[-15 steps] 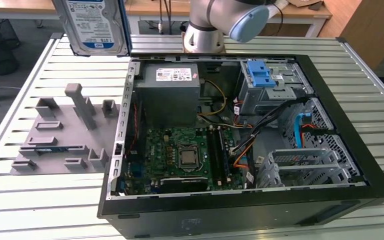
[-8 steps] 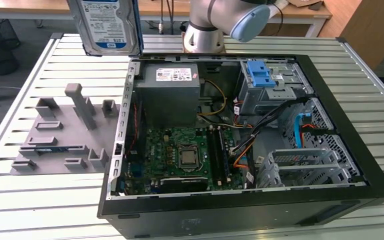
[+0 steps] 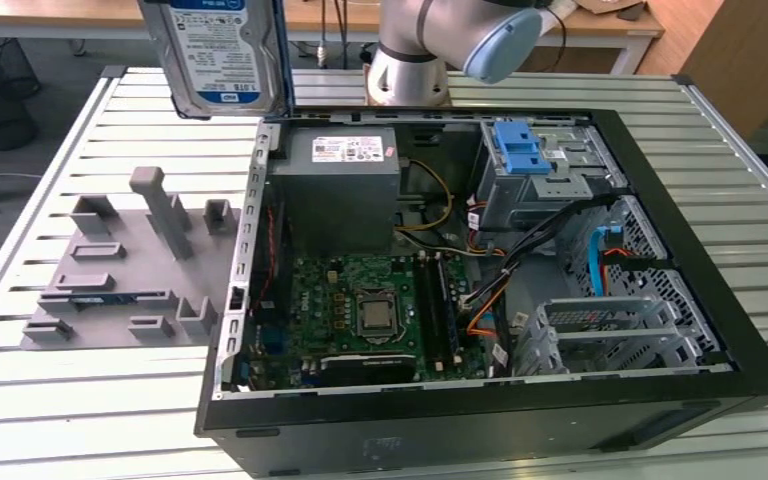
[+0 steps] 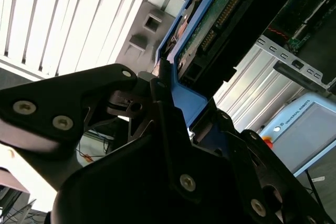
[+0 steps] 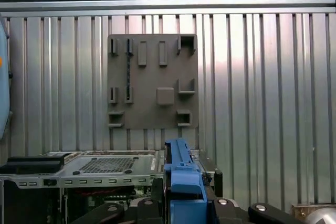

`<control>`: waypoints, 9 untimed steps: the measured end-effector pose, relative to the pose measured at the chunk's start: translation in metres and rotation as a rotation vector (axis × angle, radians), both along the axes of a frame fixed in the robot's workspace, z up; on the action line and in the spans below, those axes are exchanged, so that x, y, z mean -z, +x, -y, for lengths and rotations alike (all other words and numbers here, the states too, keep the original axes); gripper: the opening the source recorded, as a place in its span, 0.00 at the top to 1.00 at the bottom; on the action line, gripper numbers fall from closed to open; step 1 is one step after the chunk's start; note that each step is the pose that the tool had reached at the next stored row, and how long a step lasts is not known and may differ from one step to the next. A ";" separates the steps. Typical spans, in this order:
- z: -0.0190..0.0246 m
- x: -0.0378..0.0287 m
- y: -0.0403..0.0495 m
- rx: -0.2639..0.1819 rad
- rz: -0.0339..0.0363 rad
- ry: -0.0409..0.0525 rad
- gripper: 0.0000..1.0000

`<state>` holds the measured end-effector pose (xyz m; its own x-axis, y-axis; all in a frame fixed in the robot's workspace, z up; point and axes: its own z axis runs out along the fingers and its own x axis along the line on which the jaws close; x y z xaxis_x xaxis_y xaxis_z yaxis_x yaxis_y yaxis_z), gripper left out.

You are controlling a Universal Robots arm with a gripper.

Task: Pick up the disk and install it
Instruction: 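Pick up the disk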

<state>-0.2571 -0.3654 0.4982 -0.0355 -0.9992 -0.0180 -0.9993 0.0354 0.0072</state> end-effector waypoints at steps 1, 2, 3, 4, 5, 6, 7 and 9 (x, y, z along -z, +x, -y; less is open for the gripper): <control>0.0017 0.0000 0.0005 0.000 0.0001 0.0000 0.63; 0.0030 0.0000 0.0016 0.000 -0.0002 0.0000 0.63; 0.0036 0.0000 0.0031 0.000 -0.0002 -0.0001 0.63; 0.0040 0.0000 0.0053 0.000 -0.0002 -0.0001 0.63; 0.0042 0.0000 0.0079 0.000 -0.0003 -0.0001 0.63; 0.0043 0.0000 0.0106 0.000 -0.0004 -0.0001 0.63; 0.0043 0.0000 0.0135 0.000 -0.0003 0.0000 0.63; 0.0044 0.0000 0.0196 0.000 -0.0004 0.0000 0.63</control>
<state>-0.2375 -0.3698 0.4983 -0.0355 -0.9992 -0.0180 -0.9993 0.0353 0.0076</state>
